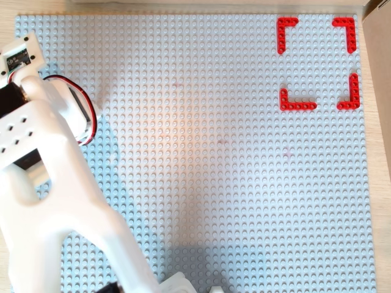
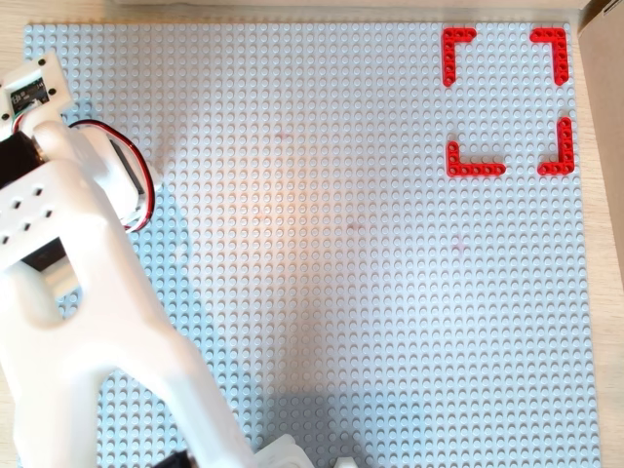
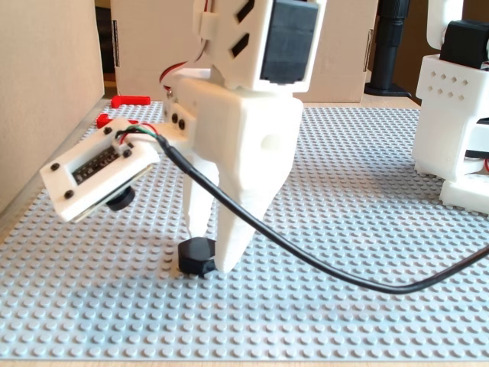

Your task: Grab the Lego and store it in red box

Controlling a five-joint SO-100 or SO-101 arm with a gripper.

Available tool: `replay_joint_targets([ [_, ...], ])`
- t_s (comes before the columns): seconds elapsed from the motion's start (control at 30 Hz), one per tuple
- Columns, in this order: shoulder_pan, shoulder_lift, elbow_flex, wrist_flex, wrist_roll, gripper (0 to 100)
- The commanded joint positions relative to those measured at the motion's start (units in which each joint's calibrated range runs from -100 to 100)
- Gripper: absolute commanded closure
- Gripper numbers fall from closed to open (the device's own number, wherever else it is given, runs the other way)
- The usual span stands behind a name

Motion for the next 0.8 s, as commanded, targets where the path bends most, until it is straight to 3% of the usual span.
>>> replay_joint_targets([
  [0.0,-0.2,0.4,-2.5,0.4,-0.2,82],
  [0.37,-0.1,15.2,-22.8,13.5,-0.3,82],
  [0.77,-0.1,15.4,-23.1,14.0,-0.3,91],
])
